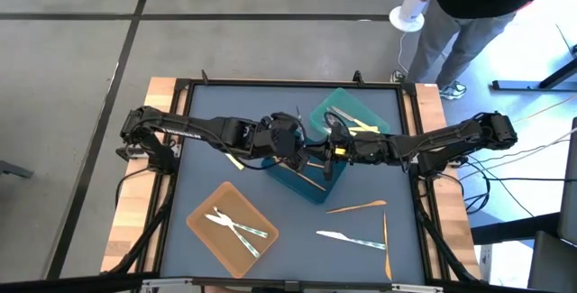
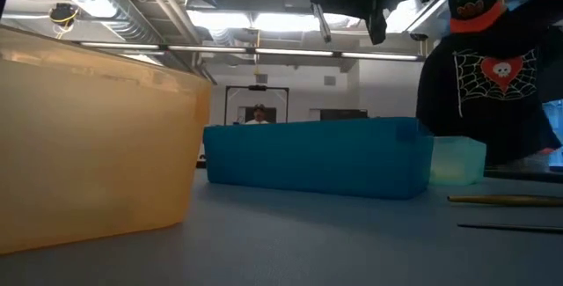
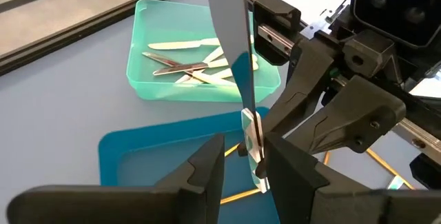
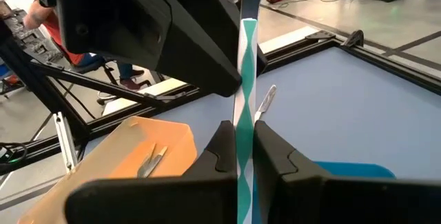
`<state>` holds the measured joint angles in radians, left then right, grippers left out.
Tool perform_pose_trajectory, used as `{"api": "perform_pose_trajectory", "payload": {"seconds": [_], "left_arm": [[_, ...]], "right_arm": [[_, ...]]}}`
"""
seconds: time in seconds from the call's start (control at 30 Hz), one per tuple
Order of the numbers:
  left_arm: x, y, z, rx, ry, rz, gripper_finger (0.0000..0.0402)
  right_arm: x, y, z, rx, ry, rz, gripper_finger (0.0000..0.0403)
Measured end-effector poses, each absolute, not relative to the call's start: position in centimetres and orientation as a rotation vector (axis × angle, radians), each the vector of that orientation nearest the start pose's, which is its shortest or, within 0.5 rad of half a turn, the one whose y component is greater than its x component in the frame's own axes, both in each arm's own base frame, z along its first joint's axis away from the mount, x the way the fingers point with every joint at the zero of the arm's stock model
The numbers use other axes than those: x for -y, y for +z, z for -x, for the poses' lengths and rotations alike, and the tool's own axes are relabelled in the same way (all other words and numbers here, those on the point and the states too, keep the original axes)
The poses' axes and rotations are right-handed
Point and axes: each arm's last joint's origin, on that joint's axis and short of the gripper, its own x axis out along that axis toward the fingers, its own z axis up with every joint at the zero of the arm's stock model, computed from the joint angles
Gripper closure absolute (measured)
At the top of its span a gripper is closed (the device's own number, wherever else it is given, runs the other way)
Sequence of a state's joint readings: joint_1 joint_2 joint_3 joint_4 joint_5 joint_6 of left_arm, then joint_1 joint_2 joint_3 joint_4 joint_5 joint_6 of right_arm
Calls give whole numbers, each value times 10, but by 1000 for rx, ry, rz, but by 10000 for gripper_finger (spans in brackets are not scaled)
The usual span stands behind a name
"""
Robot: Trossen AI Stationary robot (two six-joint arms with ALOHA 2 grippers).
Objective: Sort silverware by color (type)
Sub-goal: Put the left blue knife into the orange bin
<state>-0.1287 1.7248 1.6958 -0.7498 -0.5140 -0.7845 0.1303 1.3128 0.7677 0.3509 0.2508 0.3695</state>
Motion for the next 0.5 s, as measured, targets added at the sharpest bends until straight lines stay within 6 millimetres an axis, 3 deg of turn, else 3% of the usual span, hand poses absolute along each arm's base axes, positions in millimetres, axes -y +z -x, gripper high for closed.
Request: {"api": "perform_pose_trajectory", "payload": {"seconds": [0.33, 0.5], "left_arm": [[34, 352, -380, -496, 618, 514, 305], [34, 337, -389, -539, 630, 497, 305]], "right_arm": [[-31, 265, -286, -169, -141, -332, 398], [-31, 263, -285, -179, -143, -328, 398]]}}
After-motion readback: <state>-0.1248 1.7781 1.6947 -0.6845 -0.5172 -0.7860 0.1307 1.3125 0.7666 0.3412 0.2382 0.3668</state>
